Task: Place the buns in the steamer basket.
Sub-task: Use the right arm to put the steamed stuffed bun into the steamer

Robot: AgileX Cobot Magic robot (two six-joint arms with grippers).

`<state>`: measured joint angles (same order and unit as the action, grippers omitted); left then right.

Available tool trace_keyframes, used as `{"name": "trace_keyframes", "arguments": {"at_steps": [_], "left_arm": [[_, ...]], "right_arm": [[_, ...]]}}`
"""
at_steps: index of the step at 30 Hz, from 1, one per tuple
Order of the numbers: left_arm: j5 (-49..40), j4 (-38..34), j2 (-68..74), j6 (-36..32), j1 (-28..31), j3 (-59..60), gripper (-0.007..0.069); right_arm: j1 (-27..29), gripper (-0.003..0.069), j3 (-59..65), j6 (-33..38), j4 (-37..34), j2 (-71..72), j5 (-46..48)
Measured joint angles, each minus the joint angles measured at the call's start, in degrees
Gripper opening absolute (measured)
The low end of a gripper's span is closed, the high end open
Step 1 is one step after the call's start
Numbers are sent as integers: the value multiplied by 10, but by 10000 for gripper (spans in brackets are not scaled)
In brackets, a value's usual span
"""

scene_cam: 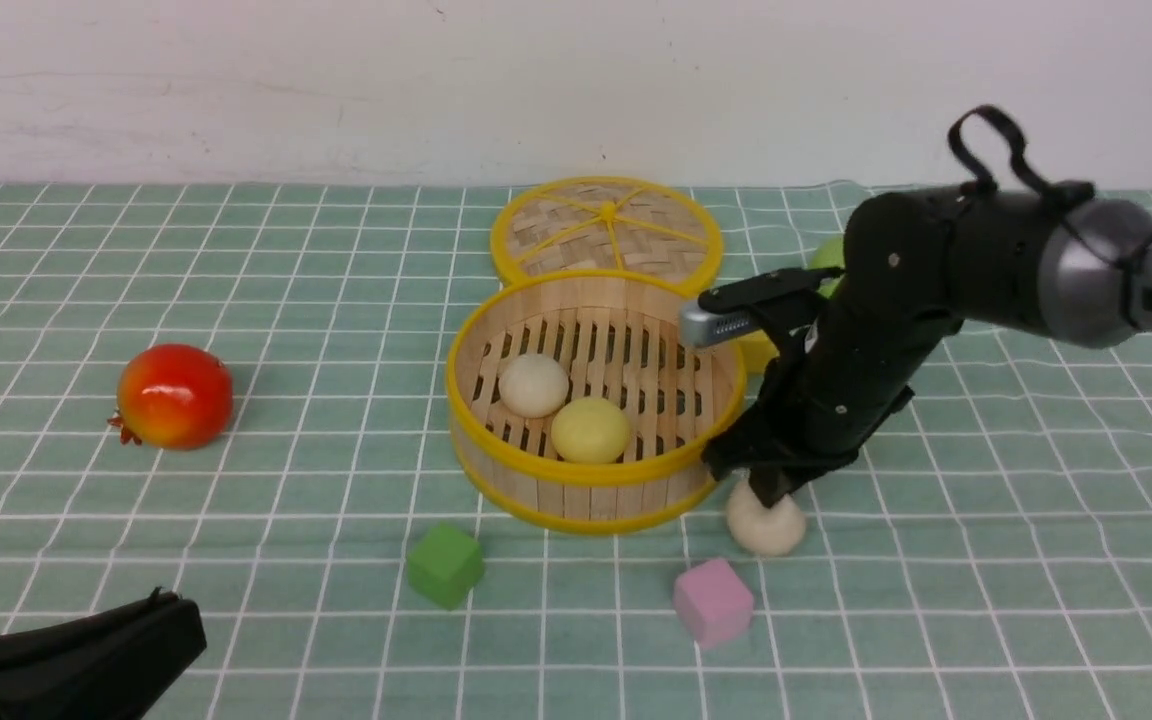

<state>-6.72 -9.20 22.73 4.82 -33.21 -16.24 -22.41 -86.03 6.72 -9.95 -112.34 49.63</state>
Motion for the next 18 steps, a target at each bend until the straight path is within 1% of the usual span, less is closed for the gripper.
{"name": "trace_keyframes", "arguments": {"at_steps": [4,7,9,10,12,18], "left_arm": [[0,0,0,0,0,0,35],[0,0,0,0,0,0,39],[0,0,0,0,0,0,39],[0,0,0,0,0,0,39],[0,0,0,0,0,0,39],[0,0,0,0,0,0,39]], "right_arm": [[0,10,0,1,-14,46,13],[0,10,-15,16,-61,87,-6],[0,10,-23,23,-75,88,-20],[0,12,-34,34,-94,82,-44],[0,13,-47,45,-109,63,-73],[0,29,-75,50,-116,-22,-134]]}}
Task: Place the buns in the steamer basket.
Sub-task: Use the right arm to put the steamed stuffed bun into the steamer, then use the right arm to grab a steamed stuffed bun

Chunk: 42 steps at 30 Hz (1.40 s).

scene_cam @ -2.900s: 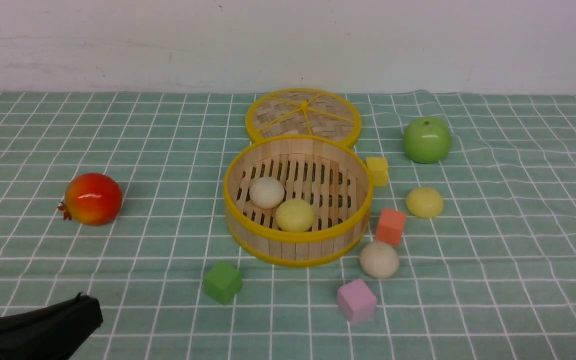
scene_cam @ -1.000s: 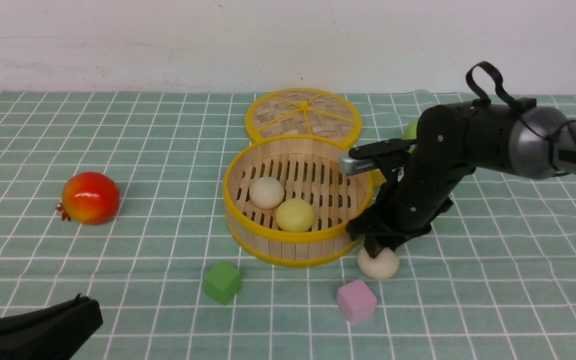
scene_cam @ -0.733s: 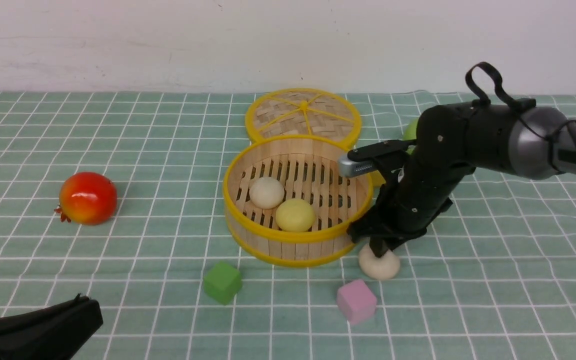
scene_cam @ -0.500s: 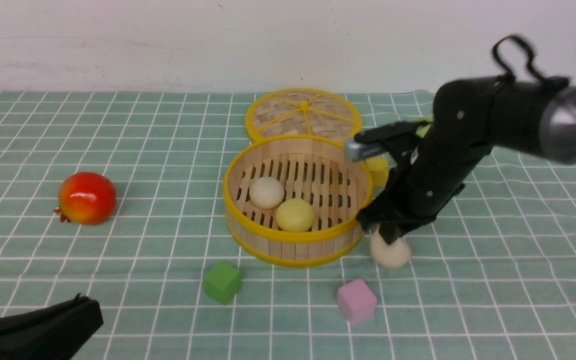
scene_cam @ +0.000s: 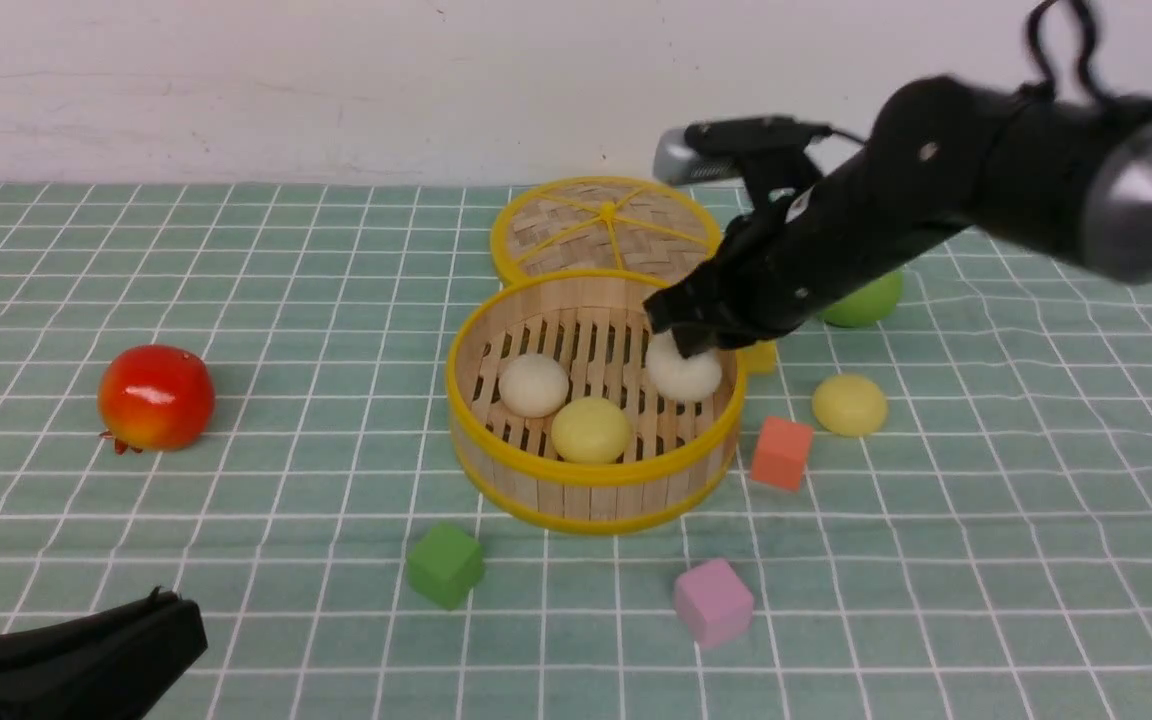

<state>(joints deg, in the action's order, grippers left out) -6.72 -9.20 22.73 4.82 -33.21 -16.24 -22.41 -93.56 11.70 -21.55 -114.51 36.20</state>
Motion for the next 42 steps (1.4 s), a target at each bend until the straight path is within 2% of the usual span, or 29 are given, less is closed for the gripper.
{"name": "trace_keyframes", "arguments": {"at_steps": [4,8,11,12,14,19,20,25,27,30,35,42], "left_arm": [[0,0,0,0,0,0,42],[0,0,0,0,0,0,43],[0,0,0,0,0,0,43],[0,0,0,0,0,0,43],[0,0,0,0,0,0,43],[0,0,0,0,0,0,52],[0,0,0,0,0,0,52],[0,0,0,0,0,0,59],[0,0,0,0,0,0,60],[0,0,0,0,0,0,63],[0,0,0,0,0,0,71],[0,0,0,0,0,0,76]], "right_arm": [[0,69,-5,1,0,-30,-18],[0,167,-5,2,0,-44,-23],[0,287,-5,2,0,-49,-25],[0,302,-5,2,0,-48,-26],[0,391,-5,2,0,-48,-26],[0,486,-5,2,10,-1,-12],[0,486,-5,2,10,-1,-11],[7,471,-10,-5,127,86,55],[21,437,-12,-43,189,98,95],[53,386,-12,-101,233,79,146],[98,309,-12,-124,215,2,123],[120,293,-12,-125,166,-47,26]]}}
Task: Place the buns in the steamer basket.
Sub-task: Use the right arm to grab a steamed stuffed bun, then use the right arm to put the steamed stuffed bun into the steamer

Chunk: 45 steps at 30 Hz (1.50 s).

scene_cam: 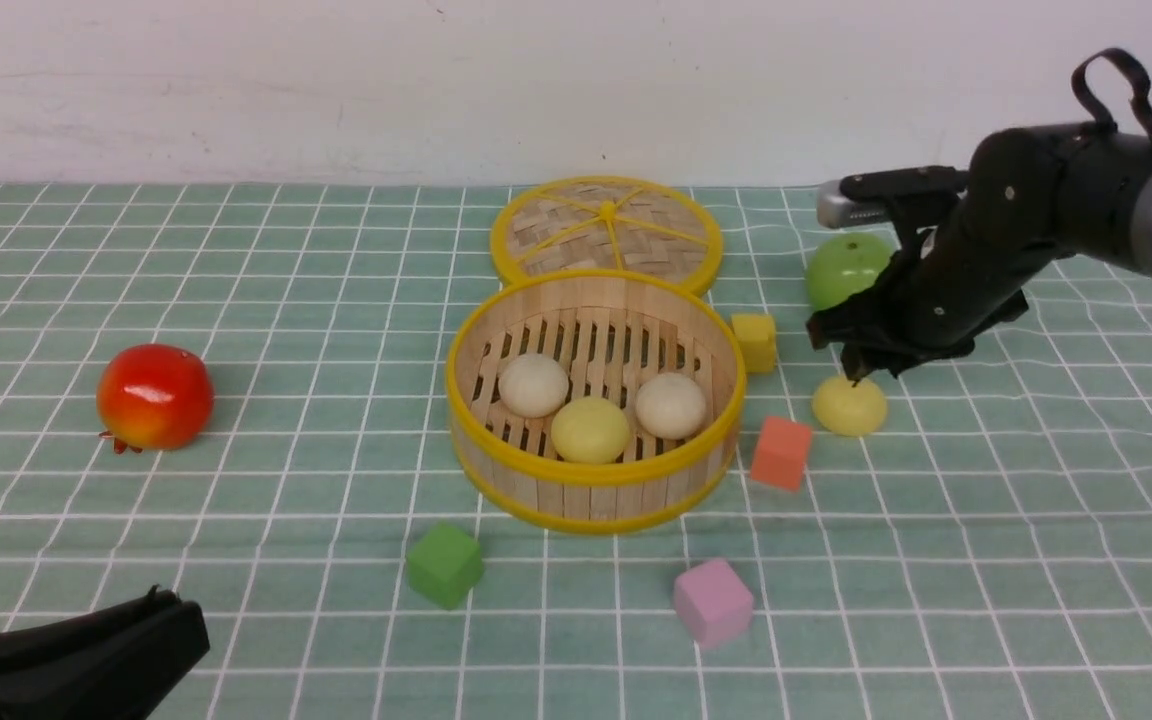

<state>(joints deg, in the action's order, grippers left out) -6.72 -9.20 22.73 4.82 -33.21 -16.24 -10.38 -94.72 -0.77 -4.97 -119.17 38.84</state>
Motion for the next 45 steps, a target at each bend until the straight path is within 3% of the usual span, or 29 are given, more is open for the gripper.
{"name": "trace_keyframes", "arguments": {"at_steps": [21,25,26,27,28,30,33,39,45], "left_arm": [[0,0,0,0,0,0,92],[0,0,0,0,0,0,92],[0,0,0,0,0,0,92],[0,0,0,0,0,0,92],[0,0,0,0,0,0,92],[0,0,0,0,0,0,93],[0,0,0,0,0,0,95],[0,0,0,0,0,0,104],[0,0,0,0,0,0,111]], "right_arm": [[0,281,0,3,-9,-39,-42],[0,206,0,17,-9,-39,-41],[0,142,0,28,-9,-39,-35],[0,134,0,32,-9,-39,-34],[0,67,0,43,-9,-36,-30],[0,8,0,51,-9,-28,-24],[-1,-1,0,56,-15,-11,-12],[-35,-1,-42,89,-91,56,-10],[-96,1,-65,127,-163,33,-91]]}}
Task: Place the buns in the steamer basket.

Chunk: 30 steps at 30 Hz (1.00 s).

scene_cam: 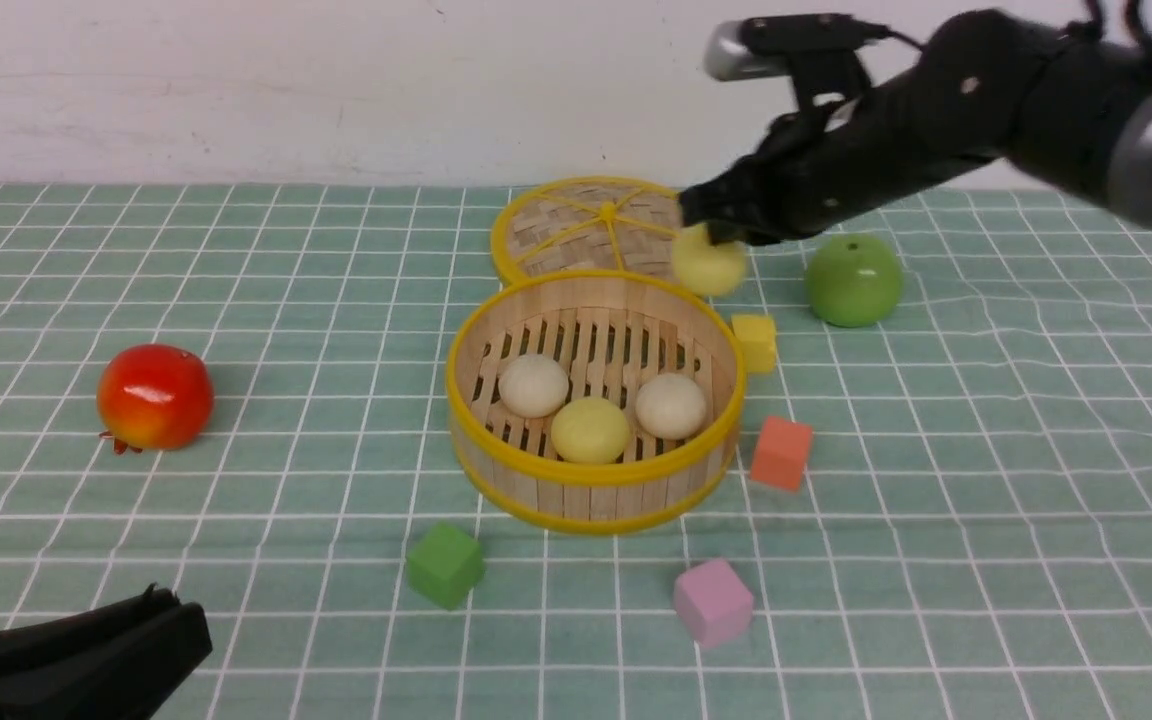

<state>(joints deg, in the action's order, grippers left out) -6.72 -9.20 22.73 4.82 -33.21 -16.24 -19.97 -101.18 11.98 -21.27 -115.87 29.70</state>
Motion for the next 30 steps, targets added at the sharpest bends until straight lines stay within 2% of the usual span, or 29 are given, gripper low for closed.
{"name": "trace_keyframes", "arguments": {"at_steps": [6,9,13,14,16,17,18,20,21,23,24,25,26,28,30], "left_arm": [[0,0,0,0,0,0,113],[0,0,0,0,0,0,120],[0,0,0,0,0,0,125],[0,0,0,0,0,0,125],[0,0,0,0,0,0,127],[0,0,0,0,0,0,127],[0,0,0,0,0,0,128],[0,0,0,0,0,0,130],[0,0,0,0,0,0,130],[0,0,0,0,0,0,130],[0,0,0,0,0,0,130],[0,0,0,0,0,0,130],[0,0,0,0,0,0,130],[0,0,0,0,0,0,130],[0,0,0,0,0,0,131]], "right_arm": [[-30,43,0,0,-13,-73,-87],[-39,117,0,0,-18,-98,-120],[-42,296,1,0,-21,-114,-153],[-42,305,1,0,-21,-115,-154],[-42,416,1,0,-21,-114,-156],[-42,424,1,0,-21,-113,-156],[-42,477,2,0,-20,-104,-146],[-41,520,3,0,-16,-76,-113],[-41,523,3,0,-15,-72,-103],[-35,534,3,0,-2,-14,-17],[-33,530,3,0,4,9,11],[-27,512,3,-3,14,53,84],[-26,509,3,-5,16,59,95],[-19,438,4,-25,39,123,225],[-19,330,16,-45,66,180,324]]}}
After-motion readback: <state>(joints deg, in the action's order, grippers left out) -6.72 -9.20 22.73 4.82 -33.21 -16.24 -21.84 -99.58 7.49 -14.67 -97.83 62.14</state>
